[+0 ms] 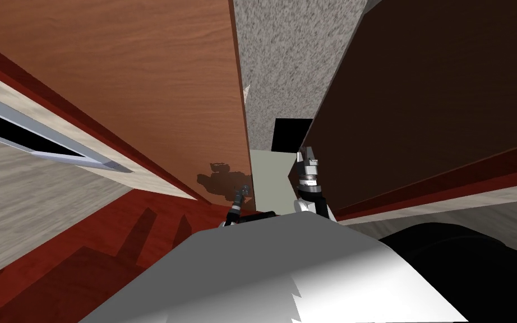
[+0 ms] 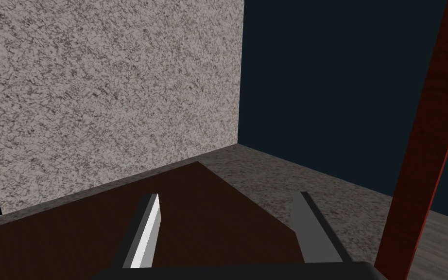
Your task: Push the door open
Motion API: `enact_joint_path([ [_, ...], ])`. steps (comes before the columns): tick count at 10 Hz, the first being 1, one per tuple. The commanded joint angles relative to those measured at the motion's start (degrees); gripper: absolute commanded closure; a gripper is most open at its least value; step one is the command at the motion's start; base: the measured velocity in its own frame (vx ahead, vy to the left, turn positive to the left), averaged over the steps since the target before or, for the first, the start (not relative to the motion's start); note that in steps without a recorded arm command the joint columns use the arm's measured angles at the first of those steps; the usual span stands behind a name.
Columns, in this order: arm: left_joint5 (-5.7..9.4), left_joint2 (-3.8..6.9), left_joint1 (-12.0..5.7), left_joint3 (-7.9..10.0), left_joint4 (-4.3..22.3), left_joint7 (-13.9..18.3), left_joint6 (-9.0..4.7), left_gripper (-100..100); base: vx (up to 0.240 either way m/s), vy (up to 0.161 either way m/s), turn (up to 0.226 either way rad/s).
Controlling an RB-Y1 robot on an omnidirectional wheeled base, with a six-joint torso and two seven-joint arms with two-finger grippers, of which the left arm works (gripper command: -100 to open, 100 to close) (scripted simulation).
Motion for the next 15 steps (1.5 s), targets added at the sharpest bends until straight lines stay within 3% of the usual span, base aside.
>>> enact_joint_path([
  [1,0.30,0.21,-0.41,0.89,-0.06,-0.22,-0.06,100,0.138,-0.091,0.046],
  [9,1.85,0.50,-1.55,5.34,1.28,-1.48,-0.01,100,0.150,-0.088,0.048],
  [15,3.36,0.06,-2.67,9.71,2.59,-2.72,0.05,100,0.130,-0.098,0.064],
])
